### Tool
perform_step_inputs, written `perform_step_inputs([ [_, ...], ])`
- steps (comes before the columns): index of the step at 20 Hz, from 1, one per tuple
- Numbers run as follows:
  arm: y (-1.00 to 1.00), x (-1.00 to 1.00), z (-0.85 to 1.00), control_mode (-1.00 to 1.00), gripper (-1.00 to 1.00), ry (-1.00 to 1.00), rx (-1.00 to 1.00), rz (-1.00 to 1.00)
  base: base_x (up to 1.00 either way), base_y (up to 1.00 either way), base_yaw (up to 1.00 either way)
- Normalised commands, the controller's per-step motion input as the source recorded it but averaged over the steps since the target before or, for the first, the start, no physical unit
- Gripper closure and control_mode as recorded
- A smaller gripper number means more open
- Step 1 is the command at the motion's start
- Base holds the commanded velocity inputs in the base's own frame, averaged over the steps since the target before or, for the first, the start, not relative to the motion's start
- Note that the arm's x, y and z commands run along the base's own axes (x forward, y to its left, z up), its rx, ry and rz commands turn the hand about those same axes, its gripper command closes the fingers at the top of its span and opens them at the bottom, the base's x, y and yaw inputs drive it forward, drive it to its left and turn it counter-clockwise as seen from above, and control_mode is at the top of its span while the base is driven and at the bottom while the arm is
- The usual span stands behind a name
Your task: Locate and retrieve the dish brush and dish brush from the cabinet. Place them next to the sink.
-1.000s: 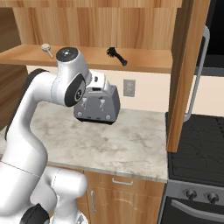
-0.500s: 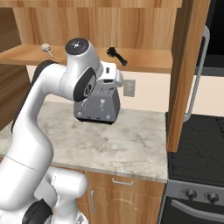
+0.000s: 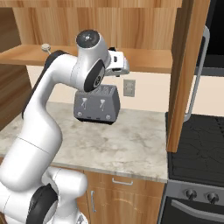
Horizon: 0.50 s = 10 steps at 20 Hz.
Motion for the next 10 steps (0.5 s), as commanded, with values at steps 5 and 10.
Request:
perform_step_inputs([
  [5, -0.01, 0.43, 0.34, -1.0, -1.0, -0.03, -0.02, 0.04, 0.0, 0.0, 0.0],
  [10, 0.0, 0.52, 0.33, -1.0, -1.0, -0.02, -0.03, 0.01, 0.0, 0.0, 0.0],
])
